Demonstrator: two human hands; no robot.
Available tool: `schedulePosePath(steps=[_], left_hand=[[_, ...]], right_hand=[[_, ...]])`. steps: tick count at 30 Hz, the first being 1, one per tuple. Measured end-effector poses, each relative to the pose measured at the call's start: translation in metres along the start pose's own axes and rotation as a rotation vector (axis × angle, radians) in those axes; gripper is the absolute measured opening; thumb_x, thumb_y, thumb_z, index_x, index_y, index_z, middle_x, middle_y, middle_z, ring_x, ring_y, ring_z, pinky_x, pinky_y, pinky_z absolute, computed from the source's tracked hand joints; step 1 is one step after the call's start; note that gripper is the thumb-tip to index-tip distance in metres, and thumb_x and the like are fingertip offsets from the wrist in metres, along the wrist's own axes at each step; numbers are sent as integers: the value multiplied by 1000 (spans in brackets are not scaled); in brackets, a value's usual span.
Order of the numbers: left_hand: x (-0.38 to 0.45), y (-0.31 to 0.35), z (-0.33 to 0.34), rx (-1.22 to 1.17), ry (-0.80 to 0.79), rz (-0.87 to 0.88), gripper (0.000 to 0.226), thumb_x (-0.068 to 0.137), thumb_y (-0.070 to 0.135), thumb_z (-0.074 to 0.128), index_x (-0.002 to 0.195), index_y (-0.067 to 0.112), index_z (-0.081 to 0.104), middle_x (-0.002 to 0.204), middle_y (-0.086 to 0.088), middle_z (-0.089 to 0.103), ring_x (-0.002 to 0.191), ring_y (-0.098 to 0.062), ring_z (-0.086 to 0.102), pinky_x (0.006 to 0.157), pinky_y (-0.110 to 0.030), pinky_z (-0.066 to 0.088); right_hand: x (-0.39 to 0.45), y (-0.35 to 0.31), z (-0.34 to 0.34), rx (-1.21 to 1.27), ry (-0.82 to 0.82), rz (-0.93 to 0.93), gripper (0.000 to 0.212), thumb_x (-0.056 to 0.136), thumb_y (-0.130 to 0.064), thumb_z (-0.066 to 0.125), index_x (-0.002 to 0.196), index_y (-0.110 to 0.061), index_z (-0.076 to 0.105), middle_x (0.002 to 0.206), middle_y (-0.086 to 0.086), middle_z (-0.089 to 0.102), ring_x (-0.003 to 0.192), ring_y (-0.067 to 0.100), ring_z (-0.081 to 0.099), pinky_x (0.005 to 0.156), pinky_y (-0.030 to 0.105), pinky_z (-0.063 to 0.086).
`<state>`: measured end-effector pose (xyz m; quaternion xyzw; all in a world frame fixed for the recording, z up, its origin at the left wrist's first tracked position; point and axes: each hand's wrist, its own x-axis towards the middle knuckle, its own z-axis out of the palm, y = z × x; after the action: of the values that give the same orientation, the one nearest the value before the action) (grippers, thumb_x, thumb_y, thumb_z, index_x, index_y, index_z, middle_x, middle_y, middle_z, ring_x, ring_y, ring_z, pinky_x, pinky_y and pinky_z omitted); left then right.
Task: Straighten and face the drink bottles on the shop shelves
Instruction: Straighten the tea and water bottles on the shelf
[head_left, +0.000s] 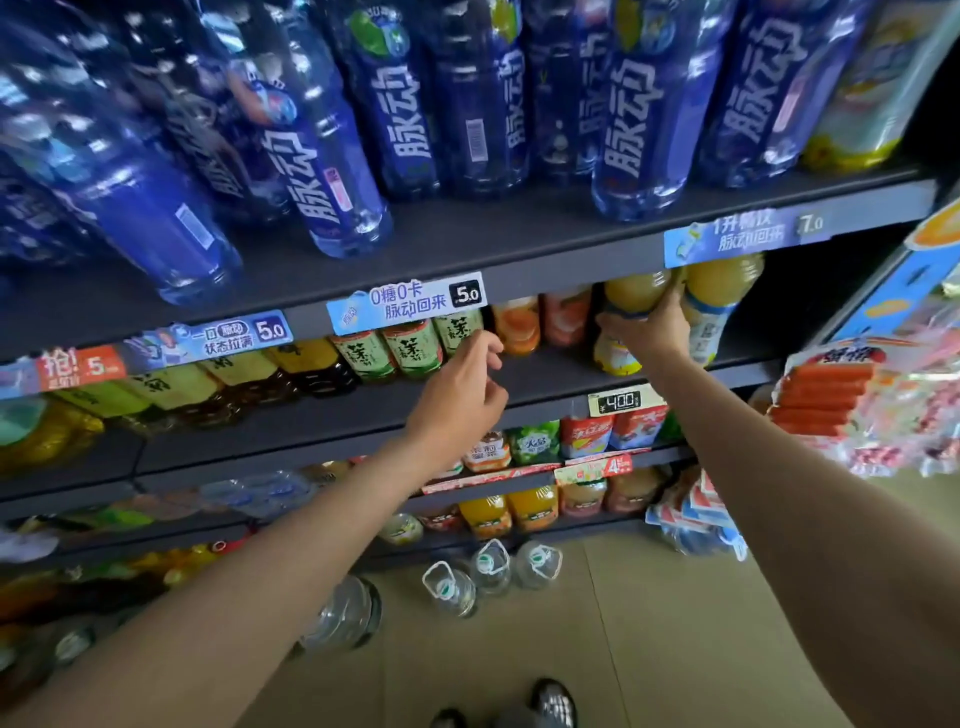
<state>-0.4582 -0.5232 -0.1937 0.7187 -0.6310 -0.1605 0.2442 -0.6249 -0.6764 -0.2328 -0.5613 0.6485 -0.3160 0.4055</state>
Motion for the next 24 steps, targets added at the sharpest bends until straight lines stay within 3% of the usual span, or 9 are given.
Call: schedulePosePath(steps=[6, 10, 13, 15, 18, 20, 24], left_hand=[[0, 1, 6, 4, -29, -45, 33, 87, 8, 54, 118, 10, 42, 111, -2, 53, 88, -16, 56, 80, -37, 48], [2, 10, 13, -174, -160, -48, 58, 84, 20, 67, 131, 11, 35, 132, -3, 45, 105, -12, 47, 85, -25, 41], [2, 19, 11, -329, -199, -81, 72, 73, 37, 76, 131, 20, 36, 134, 1, 46, 117, -13, 48, 96, -33, 43], [1, 23, 1, -411, -166, -94, 67, 69, 44, 77, 123, 28, 40, 125, 8, 51, 116, -12, 51, 100, -35, 43], [-4, 23, -22, -494, -154, -108, 54, 76, 29, 76, 120, 28, 45, 113, 15, 52, 110, -9, 52, 98, -27, 41], [-11, 21, -37, -565, -197, -132, 51, 75, 27, 77, 119, 25, 51, 112, 14, 56, 106, -7, 54, 93, -20, 43], [-26, 15, -73, -639, -19, -139, 35, 70, 26, 81, 96, 27, 58, 95, 15, 62, 90, -4, 59, 77, -10, 46]], right_hand=[[-14, 4, -10, -176, 8, -132, 76, 71, -29, 80, 129, -2, 38, 127, 18, 54, 116, 36, 50, 88, 40, 41], [-44, 10, -10, -267, -141, -292, 74, 66, -27, 84, 125, -5, 45, 115, 15, 60, 106, 33, 55, 74, 29, 37], [-67, 8, -8, -327, -328, -424, 74, 62, -26, 86, 124, -8, 49, 110, 11, 63, 103, 30, 59, 74, 27, 39], [-78, -5, -12, -347, -409, -441, 76, 63, -26, 86, 127, -12, 49, 109, 6, 63, 103, 23, 59, 77, 25, 40], [-89, -38, -26, -435, -568, -443, 71, 63, -28, 86, 124, -18, 52, 106, -3, 60, 98, 14, 56, 79, 23, 43], [-96, -63, -32, -521, -703, -473, 62, 62, -27, 86, 116, -17, 57, 106, -1, 64, 98, 16, 60, 81, 24, 47], [-119, -114, -26, -612, -786, -528, 49, 61, -34, 85, 100, -11, 65, 98, 7, 68, 89, 22, 64, 85, 40, 52]])
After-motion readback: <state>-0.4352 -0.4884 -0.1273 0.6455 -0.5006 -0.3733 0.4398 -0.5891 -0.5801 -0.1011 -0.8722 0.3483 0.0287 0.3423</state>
